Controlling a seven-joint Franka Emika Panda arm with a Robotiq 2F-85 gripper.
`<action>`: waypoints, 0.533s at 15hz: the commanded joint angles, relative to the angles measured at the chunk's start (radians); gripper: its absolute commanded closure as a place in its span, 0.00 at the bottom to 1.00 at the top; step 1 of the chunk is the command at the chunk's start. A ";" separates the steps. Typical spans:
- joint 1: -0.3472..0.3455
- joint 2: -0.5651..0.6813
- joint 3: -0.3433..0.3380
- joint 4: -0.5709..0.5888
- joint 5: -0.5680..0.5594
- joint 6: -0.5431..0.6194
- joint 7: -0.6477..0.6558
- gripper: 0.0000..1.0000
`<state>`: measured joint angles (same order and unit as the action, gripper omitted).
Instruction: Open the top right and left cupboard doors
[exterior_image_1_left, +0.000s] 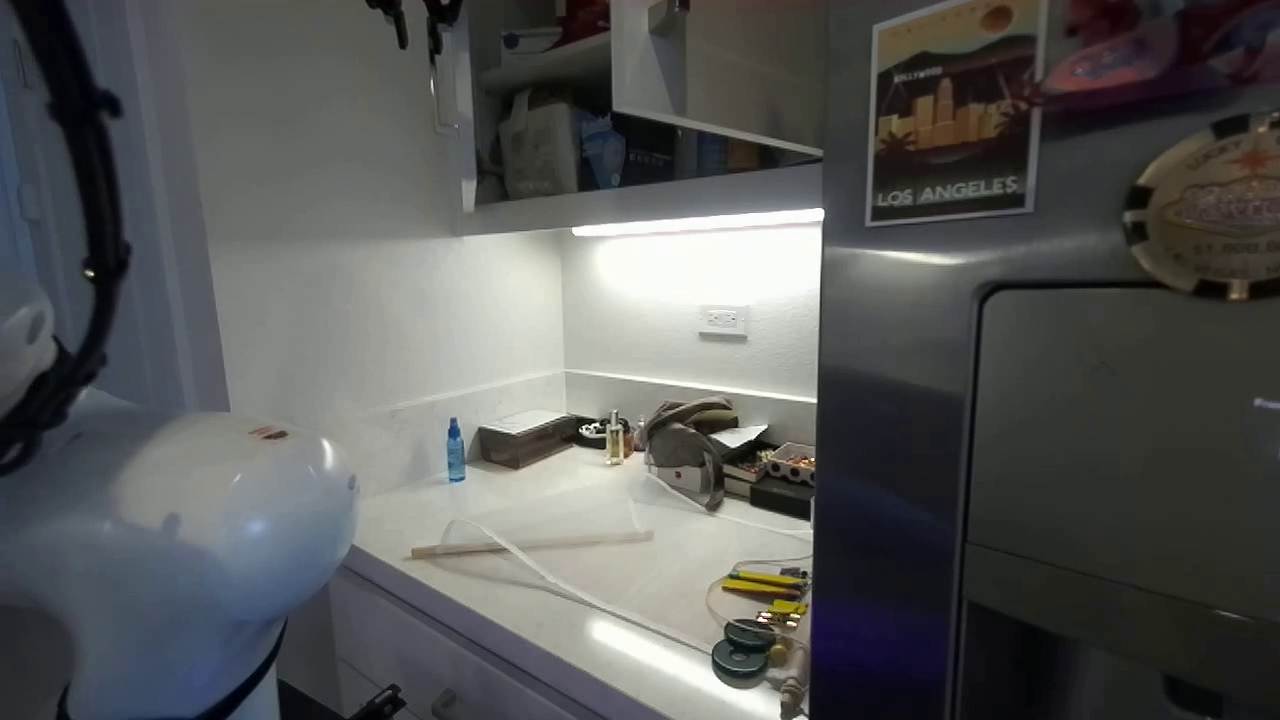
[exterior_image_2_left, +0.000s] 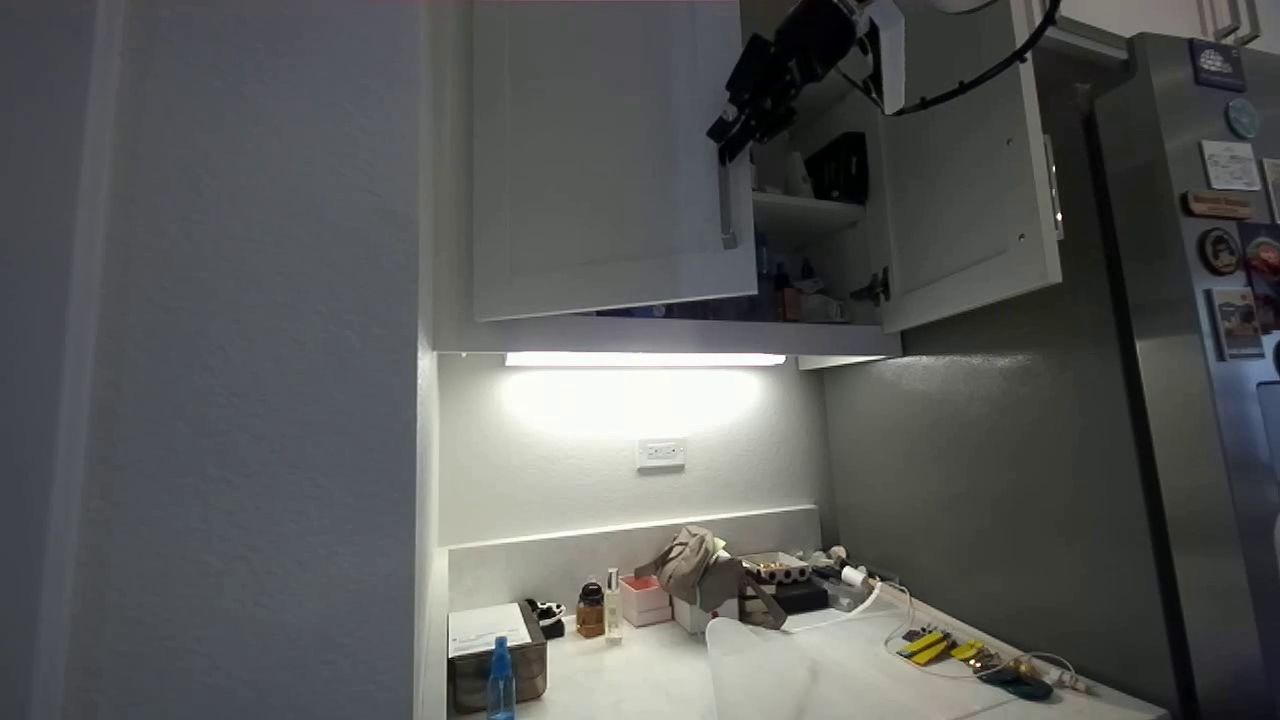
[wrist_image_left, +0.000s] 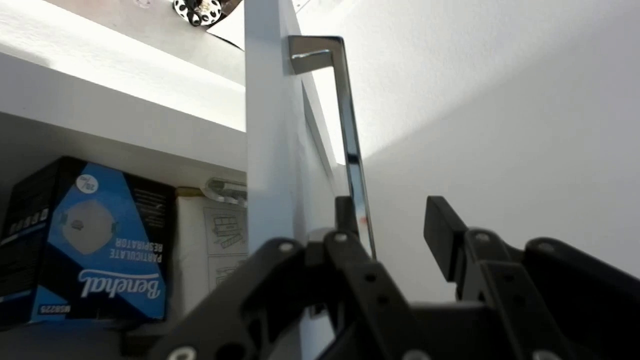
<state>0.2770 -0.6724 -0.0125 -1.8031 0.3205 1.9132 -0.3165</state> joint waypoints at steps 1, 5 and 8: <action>0.076 0.064 0.002 0.067 0.065 -0.035 -0.087 0.84; 0.104 -0.015 0.094 0.055 0.076 -0.182 -0.039 0.32; 0.146 0.012 0.207 0.109 0.094 -0.270 0.001 0.11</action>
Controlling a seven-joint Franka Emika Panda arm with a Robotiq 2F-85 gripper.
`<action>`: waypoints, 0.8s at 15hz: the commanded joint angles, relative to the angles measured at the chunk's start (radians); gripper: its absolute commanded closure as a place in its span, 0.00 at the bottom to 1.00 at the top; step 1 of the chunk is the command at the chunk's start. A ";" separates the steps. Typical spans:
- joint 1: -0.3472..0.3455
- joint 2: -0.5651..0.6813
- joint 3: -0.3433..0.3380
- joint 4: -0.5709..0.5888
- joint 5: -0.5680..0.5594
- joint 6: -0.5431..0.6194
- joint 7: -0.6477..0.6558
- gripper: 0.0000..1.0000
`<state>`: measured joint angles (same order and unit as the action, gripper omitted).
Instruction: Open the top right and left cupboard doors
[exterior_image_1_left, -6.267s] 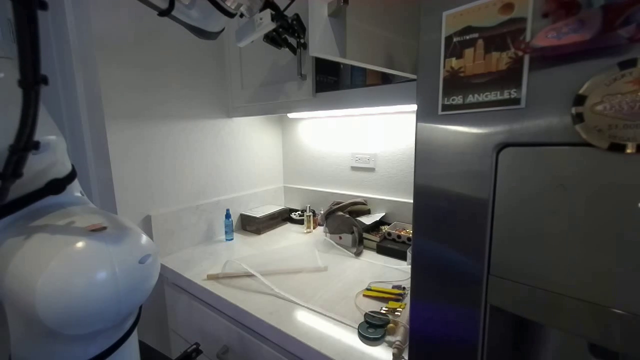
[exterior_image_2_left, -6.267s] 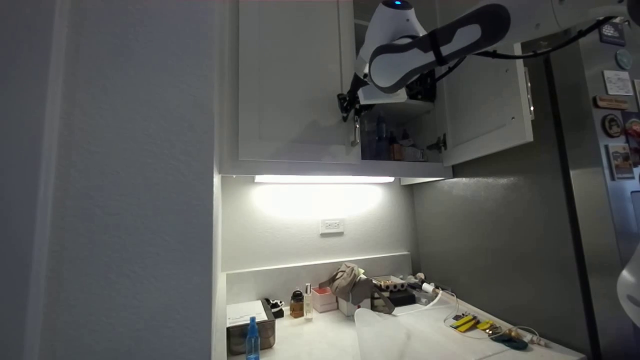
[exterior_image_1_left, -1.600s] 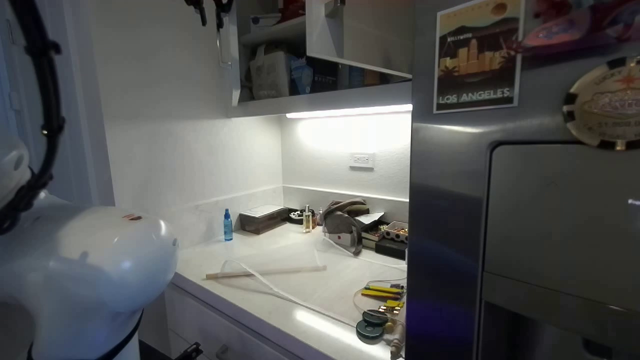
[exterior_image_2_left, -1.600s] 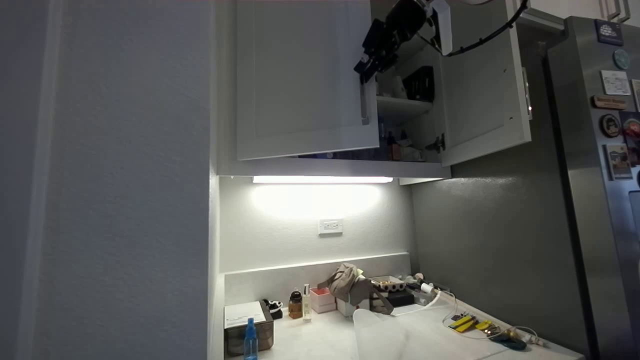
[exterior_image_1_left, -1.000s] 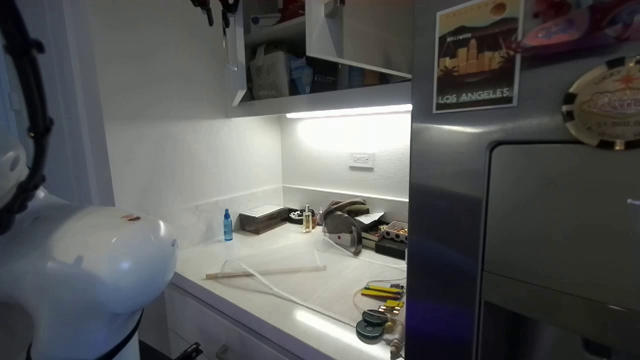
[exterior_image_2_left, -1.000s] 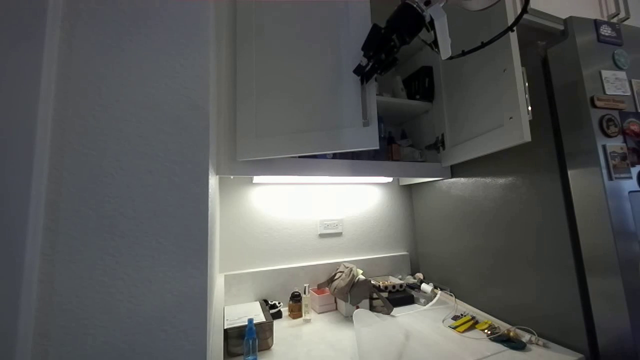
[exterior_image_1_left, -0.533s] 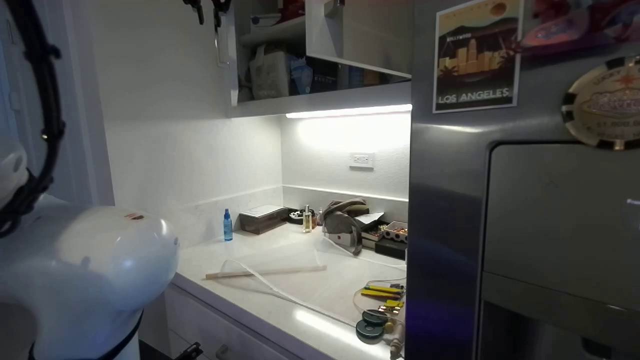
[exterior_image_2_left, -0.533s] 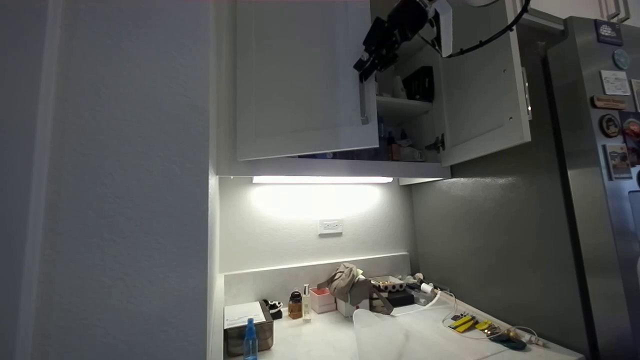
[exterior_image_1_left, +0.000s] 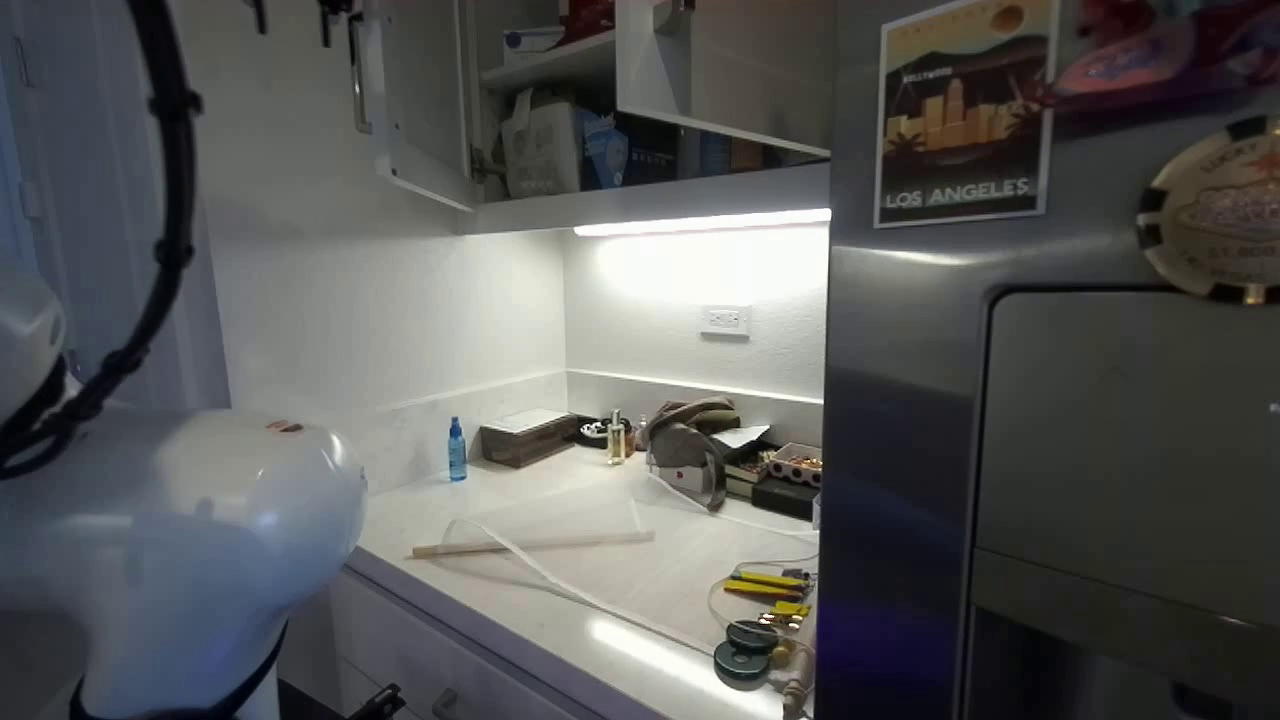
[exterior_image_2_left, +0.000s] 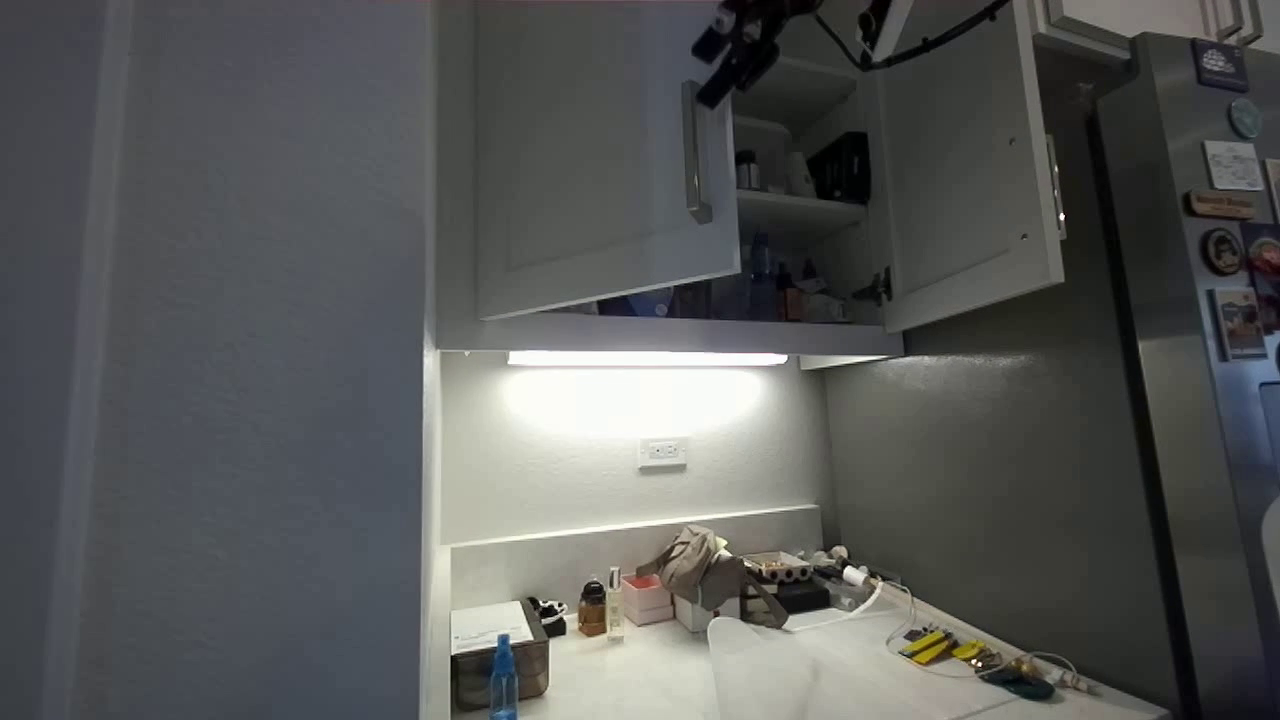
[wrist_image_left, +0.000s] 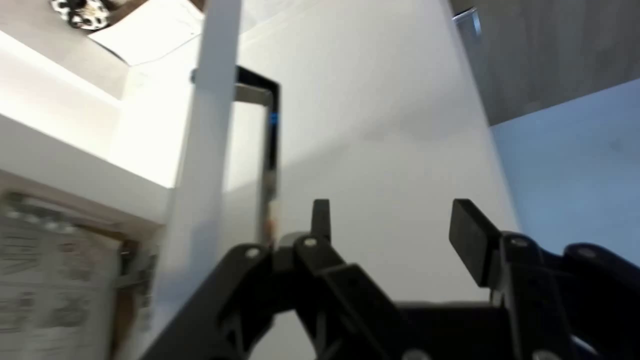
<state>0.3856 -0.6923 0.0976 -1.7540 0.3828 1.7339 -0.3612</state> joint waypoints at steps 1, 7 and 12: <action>0.051 0.059 0.149 0.098 0.033 -0.132 0.076 0.02; 0.007 0.235 0.472 0.255 -0.099 -0.182 0.292 0.00; -0.056 0.283 0.414 0.268 -0.272 -0.292 0.324 0.00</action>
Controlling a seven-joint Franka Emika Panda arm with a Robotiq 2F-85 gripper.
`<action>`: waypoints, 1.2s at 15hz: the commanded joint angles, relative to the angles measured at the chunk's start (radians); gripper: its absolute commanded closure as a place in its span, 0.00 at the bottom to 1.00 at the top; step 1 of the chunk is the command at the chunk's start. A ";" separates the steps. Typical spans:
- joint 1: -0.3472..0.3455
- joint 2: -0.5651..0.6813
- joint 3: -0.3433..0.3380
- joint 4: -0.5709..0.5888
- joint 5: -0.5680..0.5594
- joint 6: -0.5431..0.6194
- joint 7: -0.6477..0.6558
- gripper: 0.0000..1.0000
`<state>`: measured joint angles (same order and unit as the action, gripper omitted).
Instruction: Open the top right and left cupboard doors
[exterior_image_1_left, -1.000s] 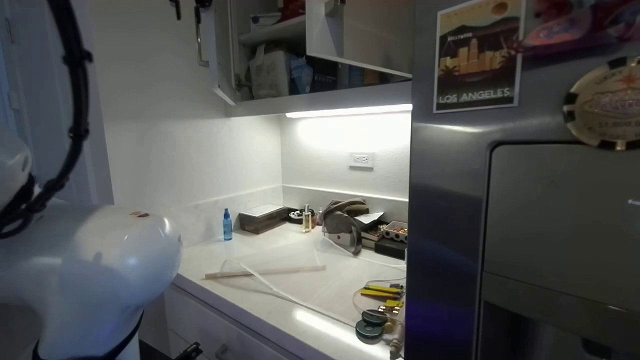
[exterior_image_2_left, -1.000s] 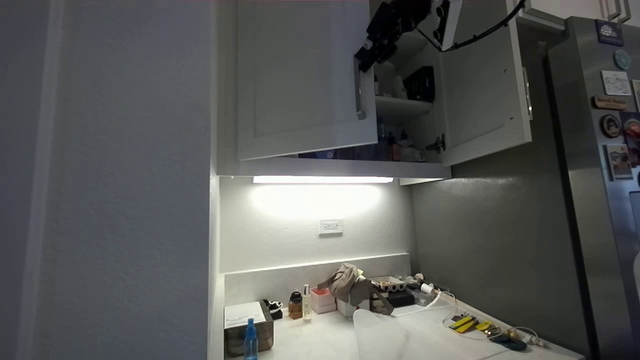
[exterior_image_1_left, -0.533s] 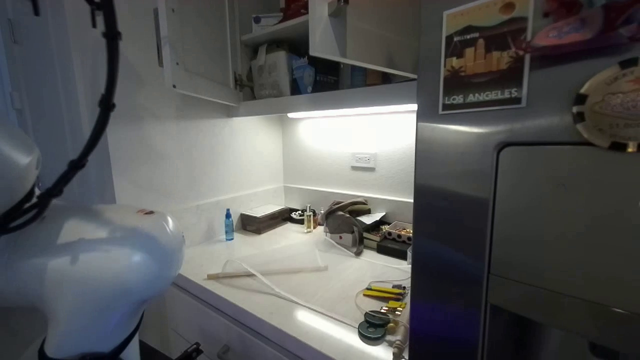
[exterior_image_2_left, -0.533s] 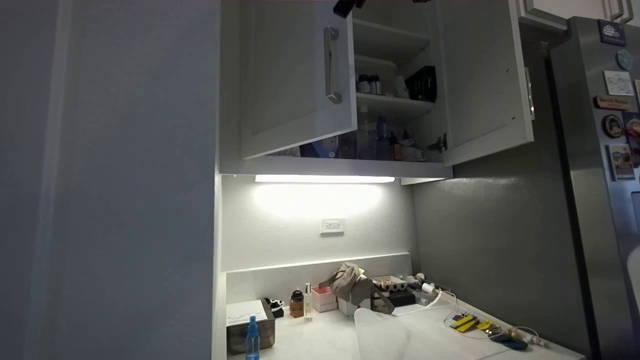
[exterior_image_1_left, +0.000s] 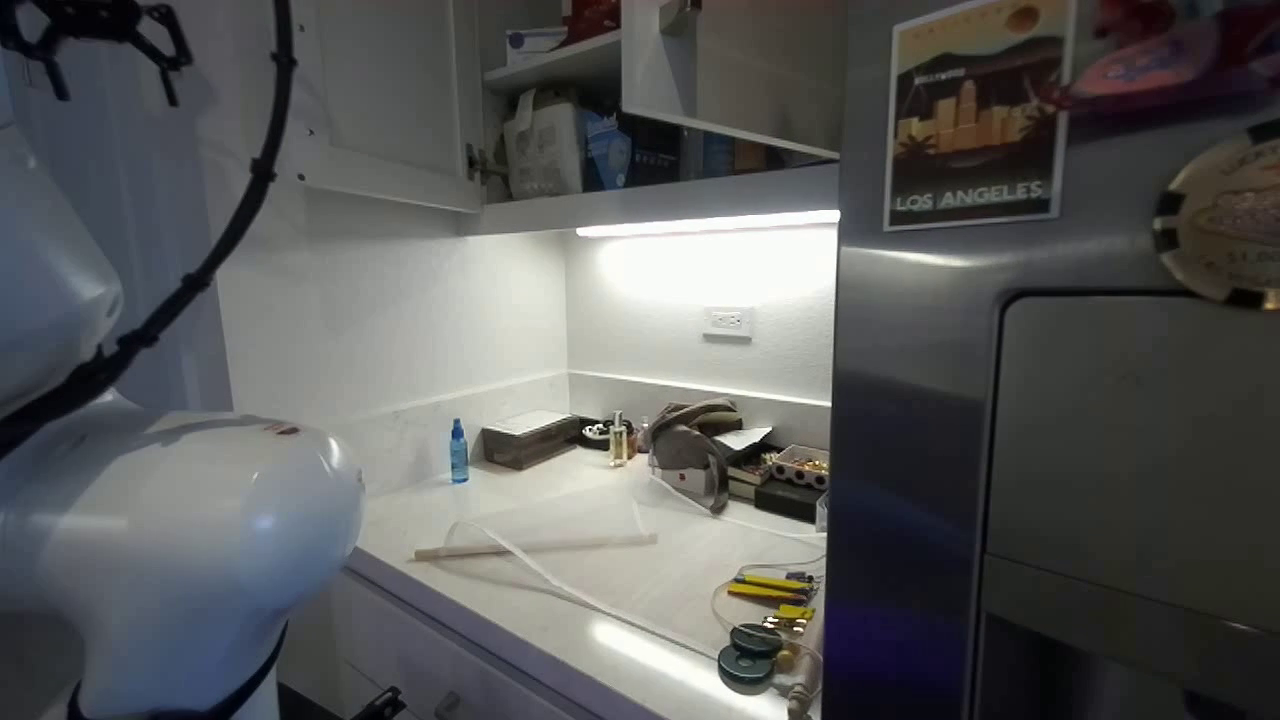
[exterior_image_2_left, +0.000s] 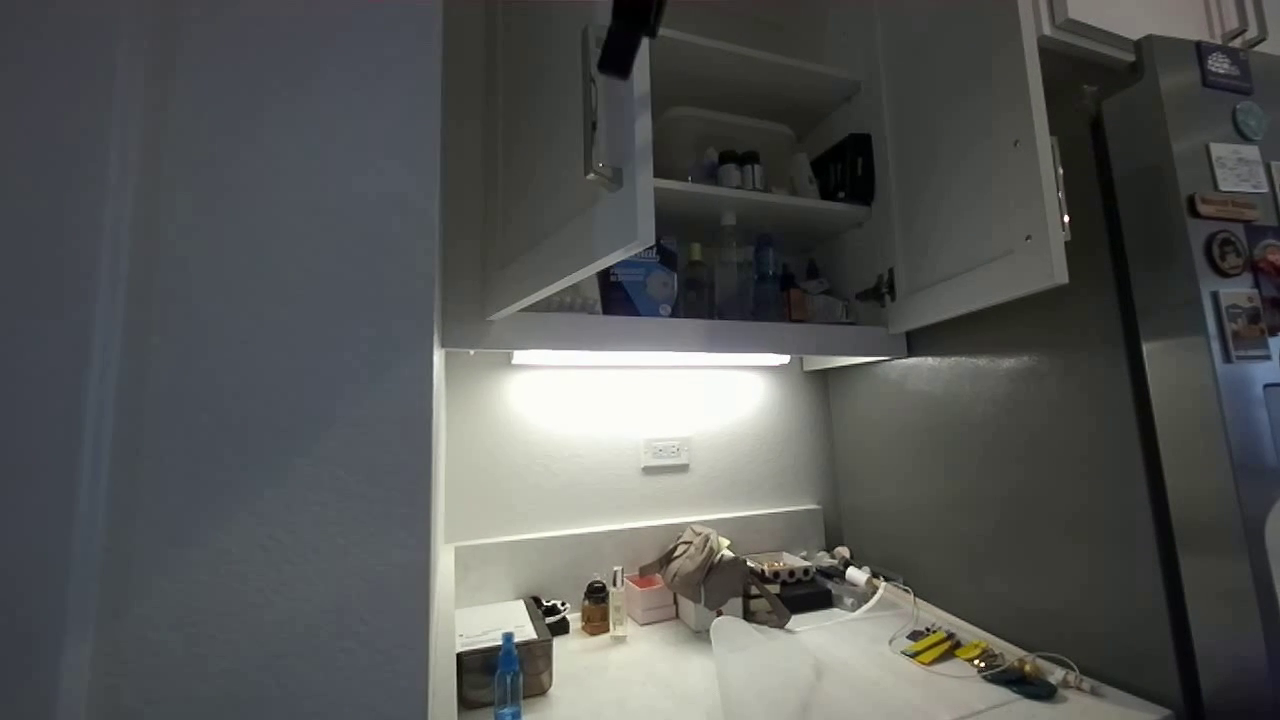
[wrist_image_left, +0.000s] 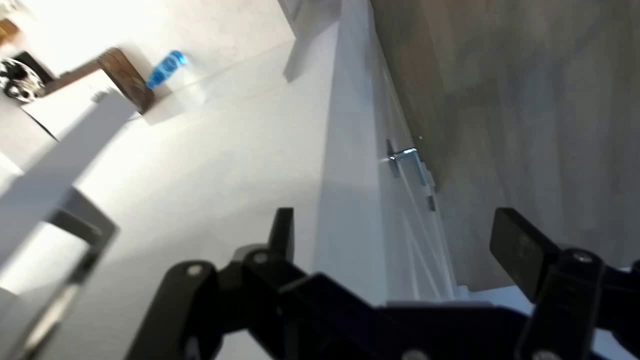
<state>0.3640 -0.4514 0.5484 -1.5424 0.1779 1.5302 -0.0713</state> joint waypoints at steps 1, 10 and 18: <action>-0.044 0.051 -0.055 0.063 -0.087 -0.117 0.044 0.00; -0.161 0.124 -0.221 0.093 -0.186 -0.234 0.130 0.00; -0.221 0.177 -0.326 0.128 -0.182 -0.199 0.170 0.00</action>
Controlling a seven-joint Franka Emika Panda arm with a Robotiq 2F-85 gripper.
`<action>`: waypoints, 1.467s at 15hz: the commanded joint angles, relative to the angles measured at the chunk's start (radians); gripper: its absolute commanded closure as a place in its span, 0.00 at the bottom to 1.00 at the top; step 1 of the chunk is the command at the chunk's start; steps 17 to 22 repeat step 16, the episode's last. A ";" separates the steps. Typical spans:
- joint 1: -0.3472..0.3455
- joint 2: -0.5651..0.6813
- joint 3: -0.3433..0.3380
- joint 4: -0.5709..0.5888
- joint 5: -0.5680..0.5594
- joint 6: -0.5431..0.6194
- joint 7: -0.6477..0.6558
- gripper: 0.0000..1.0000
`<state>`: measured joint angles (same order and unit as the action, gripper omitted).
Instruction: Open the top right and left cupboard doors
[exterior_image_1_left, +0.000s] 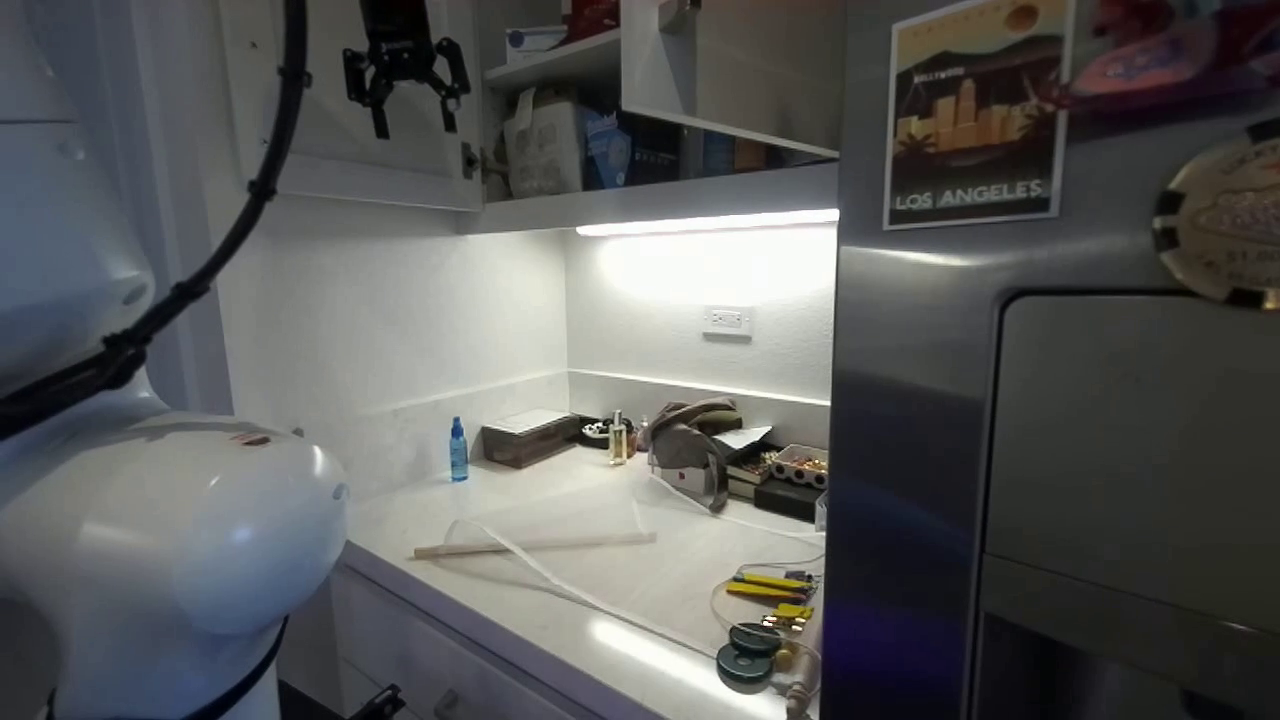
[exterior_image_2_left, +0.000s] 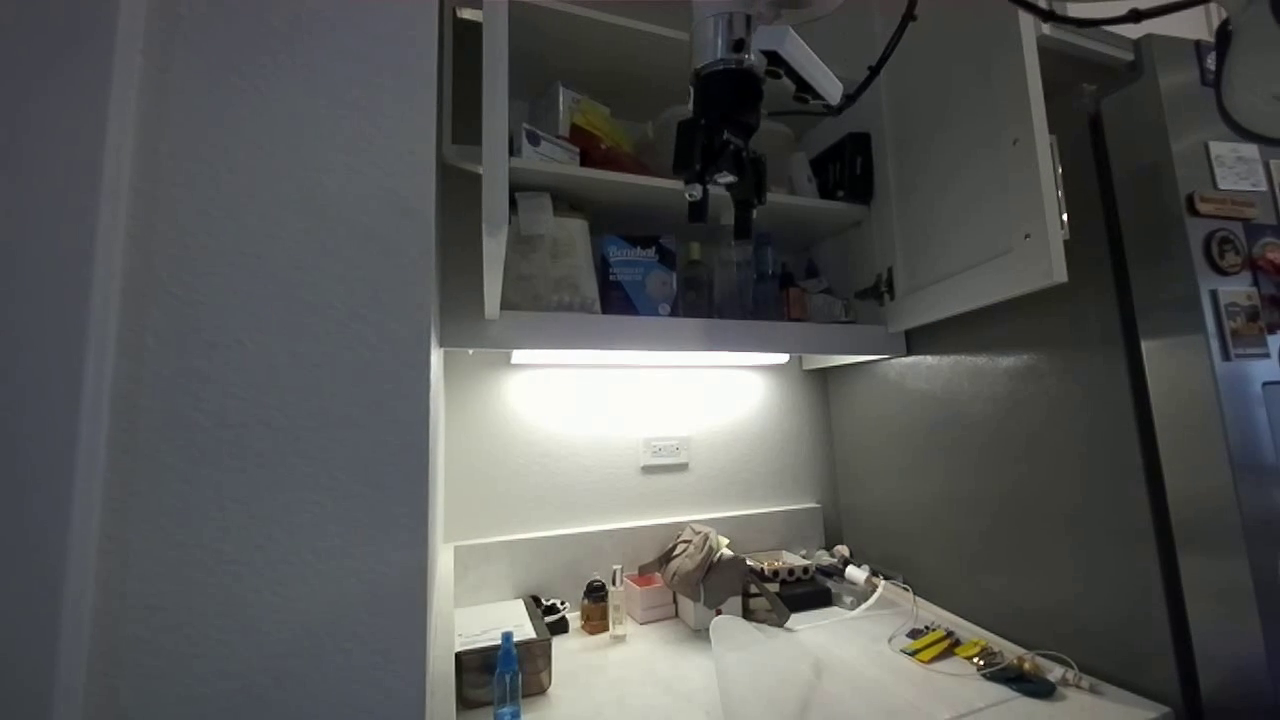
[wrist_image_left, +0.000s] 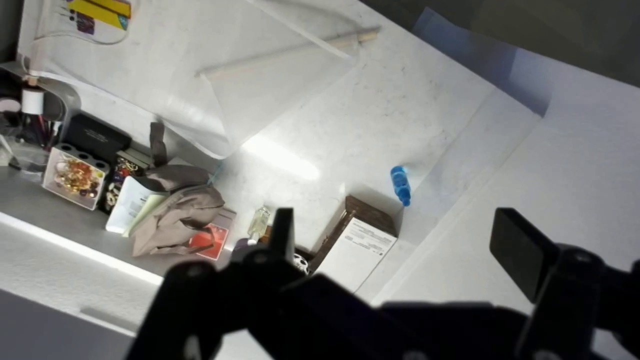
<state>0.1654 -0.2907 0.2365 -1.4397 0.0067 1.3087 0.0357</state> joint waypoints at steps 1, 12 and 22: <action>-0.028 0.007 -0.021 0.005 -0.010 0.045 0.084 0.00; -0.064 0.023 -0.069 0.004 -0.012 0.113 0.093 0.00; -0.064 0.025 -0.072 -0.001 -0.011 0.121 0.093 0.00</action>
